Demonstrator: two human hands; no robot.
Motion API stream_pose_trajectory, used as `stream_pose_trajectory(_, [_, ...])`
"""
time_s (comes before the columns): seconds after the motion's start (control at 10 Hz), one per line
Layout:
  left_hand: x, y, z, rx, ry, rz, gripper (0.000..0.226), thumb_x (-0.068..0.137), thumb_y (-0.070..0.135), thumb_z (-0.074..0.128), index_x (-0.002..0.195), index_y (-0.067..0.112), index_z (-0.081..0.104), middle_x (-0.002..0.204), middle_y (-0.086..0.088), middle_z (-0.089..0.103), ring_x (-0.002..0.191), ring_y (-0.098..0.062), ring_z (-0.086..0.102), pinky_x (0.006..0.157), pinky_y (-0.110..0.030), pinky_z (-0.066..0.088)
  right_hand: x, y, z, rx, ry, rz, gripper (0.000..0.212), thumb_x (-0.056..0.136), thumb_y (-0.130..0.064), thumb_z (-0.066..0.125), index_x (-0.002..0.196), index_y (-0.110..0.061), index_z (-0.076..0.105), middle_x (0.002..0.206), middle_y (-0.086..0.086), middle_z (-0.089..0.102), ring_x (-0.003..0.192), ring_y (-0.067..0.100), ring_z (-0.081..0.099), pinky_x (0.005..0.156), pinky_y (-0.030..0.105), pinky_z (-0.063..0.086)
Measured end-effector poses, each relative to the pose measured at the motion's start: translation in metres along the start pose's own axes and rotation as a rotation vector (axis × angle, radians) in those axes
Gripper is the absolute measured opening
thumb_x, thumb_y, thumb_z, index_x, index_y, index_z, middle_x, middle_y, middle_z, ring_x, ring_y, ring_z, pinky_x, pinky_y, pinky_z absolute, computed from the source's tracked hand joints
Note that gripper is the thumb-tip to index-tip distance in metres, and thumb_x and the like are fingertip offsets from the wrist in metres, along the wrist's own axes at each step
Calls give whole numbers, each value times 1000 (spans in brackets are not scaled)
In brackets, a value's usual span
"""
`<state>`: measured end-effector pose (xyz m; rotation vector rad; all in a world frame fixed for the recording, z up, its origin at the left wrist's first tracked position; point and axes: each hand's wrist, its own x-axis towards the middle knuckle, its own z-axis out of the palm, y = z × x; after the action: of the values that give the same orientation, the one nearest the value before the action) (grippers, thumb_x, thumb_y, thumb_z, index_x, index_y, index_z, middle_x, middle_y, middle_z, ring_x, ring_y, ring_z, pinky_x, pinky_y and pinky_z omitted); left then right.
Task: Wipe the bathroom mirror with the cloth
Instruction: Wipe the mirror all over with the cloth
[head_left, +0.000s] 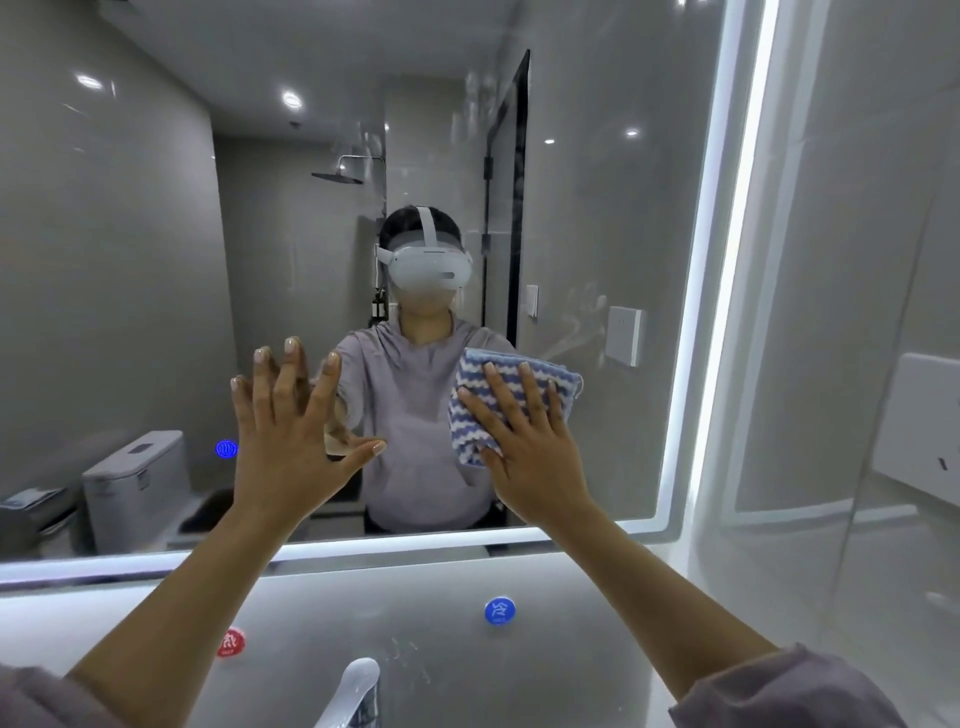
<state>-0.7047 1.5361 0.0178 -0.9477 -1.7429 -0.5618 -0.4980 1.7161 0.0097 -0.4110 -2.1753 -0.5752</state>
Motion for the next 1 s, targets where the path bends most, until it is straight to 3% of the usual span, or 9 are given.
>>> stream_pose_trajectory(0.1, [0, -2, 5, 17, 10, 8, 102, 70, 85, 35, 150, 22, 20, 158, -16, 5, 145, -39, 2, 116, -55, 0, -1, 20, -1, -5, 30, 11, 53, 99, -42, 27, 150, -31, 18, 158, 4, 14, 146, 35, 6, 116, 57, 12])
stream_pose_trajectory(0.3, [0, -2, 6, 10, 32, 8, 103, 70, 86, 34, 150, 23, 20, 158, -15, 5, 145, -39, 2, 116, -55, -1, -11, 85, -9, -41, 59, 259, 59, 101, -48, 20, 152, -25, 4, 160, 10, 5, 146, 36, 2, 117, 57, 7])
stream_pose_trajectory(0.4, [0, -2, 7, 9, 29, 9, 103, 70, 85, 34, 150, 23, 18, 159, -15, 4, 145, -39, 3, 116, -56, 1, -9, 99, -14, 53, 99, 516, 59, 98, -50, 13, 146, -39, -20, 160, 11, 3, 147, 19, -11, 120, 46, -3])
stream_pose_trajectory(0.5, [1, -1, 6, 11, 12, 5, 103, 70, 85, 35, 150, 23, 18, 159, -15, 4, 145, -39, 4, 115, -58, 2, -12, 101, -26, 106, 43, 584, 62, 92, -56, -1, 150, -35, 2, 160, 10, 9, 147, 19, -8, 114, 34, -11])
stream_pose_trajectory(0.6, [1, 0, 3, -4, -10, -6, 102, 71, 85, 32, 150, 23, 17, 159, -15, 3, 145, -39, 2, 116, -55, -3, -9, 95, -16, 92, 83, 572, 62, 93, -55, 5, 150, -32, 1, 160, 5, -3, 147, 31, -5, 114, 40, -10])
stream_pose_trajectory(0.7, [1, 2, -1, -9, -24, -6, 101, 72, 85, 29, 150, 22, 19, 158, -16, 3, 145, -40, 2, 116, -54, -4, -2, 77, -10, 57, 134, 586, 61, 101, -44, 25, 151, -28, -5, 160, 5, -12, 145, 34, -8, 117, 54, -2])
stream_pose_trajectory(0.8, [1, 2, -2, 0, -40, 1, 101, 72, 85, 27, 150, 20, 20, 158, -17, 2, 145, -41, 1, 116, -55, -3, -6, 54, -5, -11, 86, 315, 61, 100, -45, 22, 152, -15, 12, 159, 17, 0, 145, 41, -3, 116, 58, 1])
stream_pose_trajectory(0.9, [1, 3, -5, -8, -50, 0, 101, 73, 85, 24, 149, 20, 20, 158, -17, 2, 145, -41, 1, 116, -54, -5, 4, 31, -4, -24, 74, 116, 56, 101, -46, 15, 152, -24, 10, 161, 7, -3, 146, 37, -3, 116, 55, 2])
stream_pose_trajectory(1.0, [1, 4, -6, -10, -57, 2, 100, 73, 85, 23, 149, 20, 21, 158, -17, 3, 145, -40, 1, 116, -55, -3, 27, 25, -14, -69, 83, 31, 53, 100, -44, 21, 150, -26, 14, 159, 8, 7, 145, 38, 5, 116, 59, 9])
